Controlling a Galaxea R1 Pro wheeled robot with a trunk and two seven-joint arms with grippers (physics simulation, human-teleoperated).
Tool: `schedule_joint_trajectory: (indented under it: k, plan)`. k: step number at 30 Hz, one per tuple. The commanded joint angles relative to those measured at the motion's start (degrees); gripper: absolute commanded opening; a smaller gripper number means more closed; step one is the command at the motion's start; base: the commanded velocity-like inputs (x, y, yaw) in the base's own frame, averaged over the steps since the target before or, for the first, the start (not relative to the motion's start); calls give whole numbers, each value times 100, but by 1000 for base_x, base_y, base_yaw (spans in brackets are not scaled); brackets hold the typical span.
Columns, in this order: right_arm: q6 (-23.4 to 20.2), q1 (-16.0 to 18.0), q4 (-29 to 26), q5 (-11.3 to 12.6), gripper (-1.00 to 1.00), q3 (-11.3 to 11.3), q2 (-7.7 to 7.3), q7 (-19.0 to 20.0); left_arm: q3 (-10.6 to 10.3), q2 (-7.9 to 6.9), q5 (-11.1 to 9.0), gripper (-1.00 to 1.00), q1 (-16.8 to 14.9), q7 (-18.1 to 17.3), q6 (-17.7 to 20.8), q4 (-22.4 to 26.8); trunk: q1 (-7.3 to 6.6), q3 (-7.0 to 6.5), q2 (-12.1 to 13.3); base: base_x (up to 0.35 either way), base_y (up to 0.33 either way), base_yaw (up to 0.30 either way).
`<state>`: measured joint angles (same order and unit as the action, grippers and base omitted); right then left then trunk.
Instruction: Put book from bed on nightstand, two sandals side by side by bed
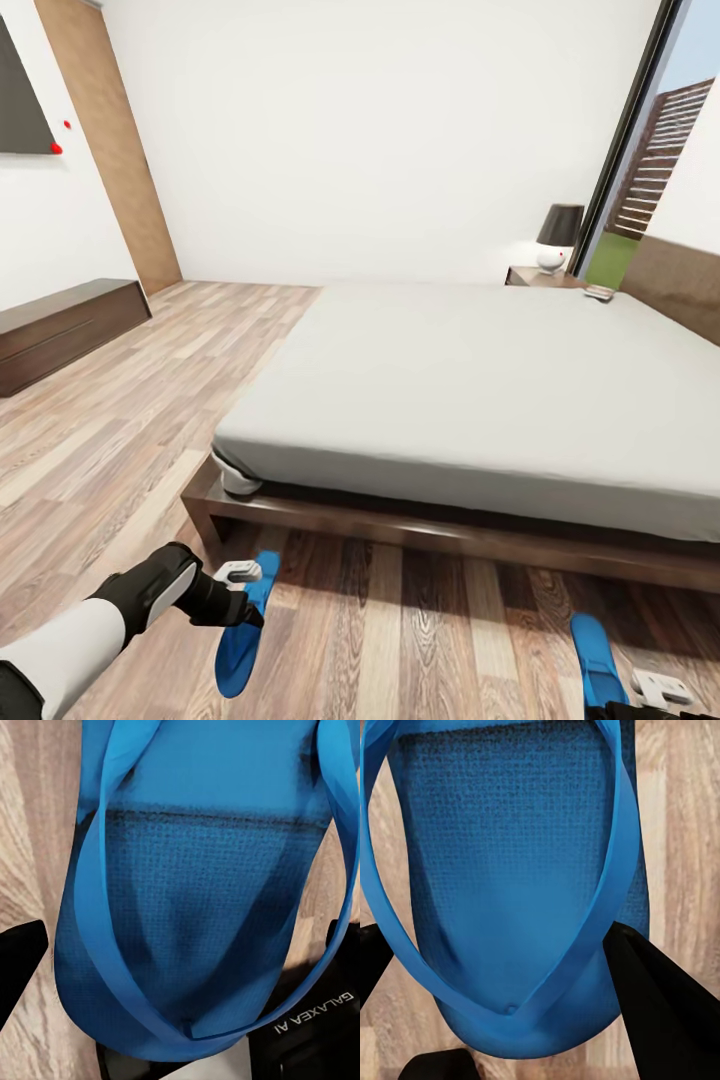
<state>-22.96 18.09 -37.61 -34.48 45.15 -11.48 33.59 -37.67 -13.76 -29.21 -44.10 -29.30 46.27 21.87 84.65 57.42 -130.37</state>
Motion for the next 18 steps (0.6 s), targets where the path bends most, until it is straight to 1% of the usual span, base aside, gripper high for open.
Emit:
schedule_joint_trajectory:
  k: [1,18]
  plan:
    - [-16,6,-10,-42,-100,29,2,51,-24,-1,-5,-100,-4,-15,14,5,22,24,-44,0,0,0]
    - [-16,9,-9,-42,-100,29,-3,51,-27,5,-6,-100,-7,-15,14,2,395,329,-726,0,0,0]
